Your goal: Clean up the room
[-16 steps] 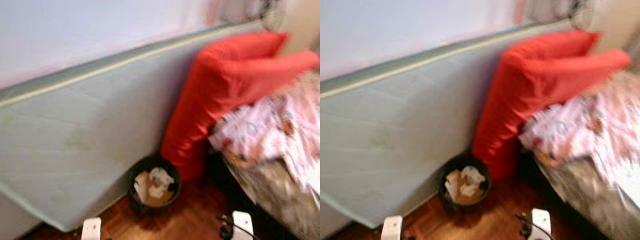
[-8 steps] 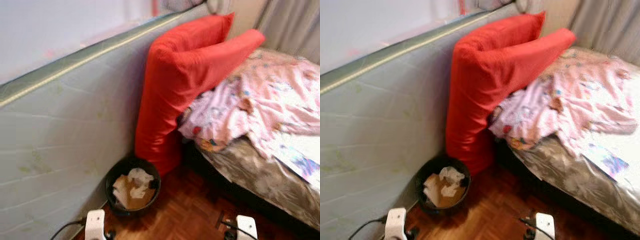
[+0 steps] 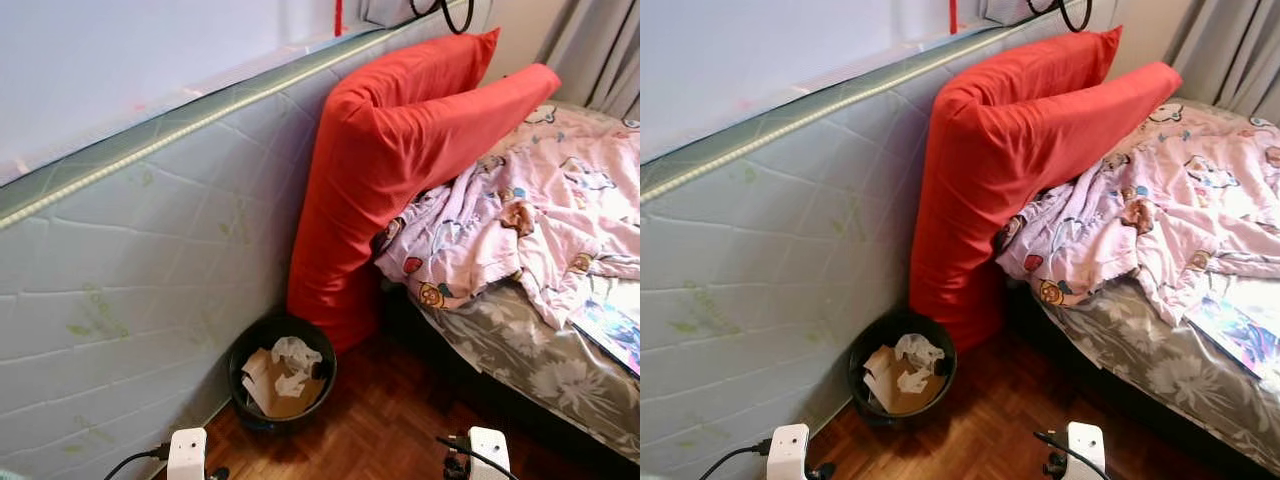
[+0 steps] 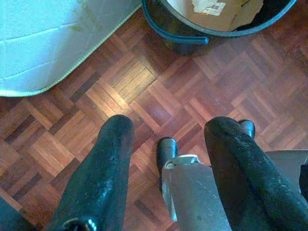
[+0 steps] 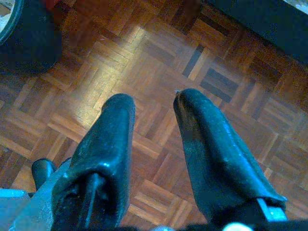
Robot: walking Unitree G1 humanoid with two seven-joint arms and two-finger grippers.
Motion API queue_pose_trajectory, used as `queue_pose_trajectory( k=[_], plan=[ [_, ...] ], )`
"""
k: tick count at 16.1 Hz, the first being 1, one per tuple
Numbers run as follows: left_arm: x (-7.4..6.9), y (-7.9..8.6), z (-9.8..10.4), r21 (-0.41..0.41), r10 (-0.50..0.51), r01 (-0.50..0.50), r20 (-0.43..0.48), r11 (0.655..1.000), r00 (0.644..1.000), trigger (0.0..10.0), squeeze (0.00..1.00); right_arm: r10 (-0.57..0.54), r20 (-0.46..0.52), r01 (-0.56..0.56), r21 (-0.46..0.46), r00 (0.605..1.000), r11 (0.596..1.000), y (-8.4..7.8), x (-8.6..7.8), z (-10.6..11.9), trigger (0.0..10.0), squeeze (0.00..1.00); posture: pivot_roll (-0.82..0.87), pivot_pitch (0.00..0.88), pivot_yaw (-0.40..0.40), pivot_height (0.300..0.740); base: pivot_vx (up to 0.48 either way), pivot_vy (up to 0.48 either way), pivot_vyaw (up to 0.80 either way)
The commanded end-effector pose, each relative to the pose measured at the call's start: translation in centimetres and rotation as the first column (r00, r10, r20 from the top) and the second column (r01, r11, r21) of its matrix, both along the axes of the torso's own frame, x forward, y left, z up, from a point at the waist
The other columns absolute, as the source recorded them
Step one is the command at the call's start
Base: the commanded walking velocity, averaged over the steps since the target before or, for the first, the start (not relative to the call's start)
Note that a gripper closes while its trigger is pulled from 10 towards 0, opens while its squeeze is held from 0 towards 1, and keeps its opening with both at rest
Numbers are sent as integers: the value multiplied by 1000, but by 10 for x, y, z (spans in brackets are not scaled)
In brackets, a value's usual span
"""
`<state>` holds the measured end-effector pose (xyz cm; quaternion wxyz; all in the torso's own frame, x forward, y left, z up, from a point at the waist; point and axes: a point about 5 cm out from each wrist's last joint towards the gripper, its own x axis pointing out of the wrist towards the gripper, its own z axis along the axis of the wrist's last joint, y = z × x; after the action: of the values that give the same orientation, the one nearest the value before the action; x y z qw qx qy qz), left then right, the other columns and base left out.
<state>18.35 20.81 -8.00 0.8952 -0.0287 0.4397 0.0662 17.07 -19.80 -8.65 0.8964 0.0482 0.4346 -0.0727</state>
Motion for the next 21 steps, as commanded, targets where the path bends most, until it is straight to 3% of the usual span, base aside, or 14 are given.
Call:
queue_pose_trajectory(
  k=[1,15,21],
  plan=[
    [-125,60,-20,63,100,-89,-192,994,976,10000,0,-140,-119,149,74,983,986,-37,-35,-8,10000,0,36,0,24,740,0,0,0],
    [-124,60,-20,62,99,-89,-192,994,976,10000,0,-131,-119,140,69,984,988,-37,-35,-8,10000,0,36,0,24,740,0,0,0],
    [-120,63,-18,64,80,-70,-179,995,981,10000,0,-171,-77,180,131,982,975,-31,-30,-7,10000,0,50,0,35,740,0,0,0]
  ],
)
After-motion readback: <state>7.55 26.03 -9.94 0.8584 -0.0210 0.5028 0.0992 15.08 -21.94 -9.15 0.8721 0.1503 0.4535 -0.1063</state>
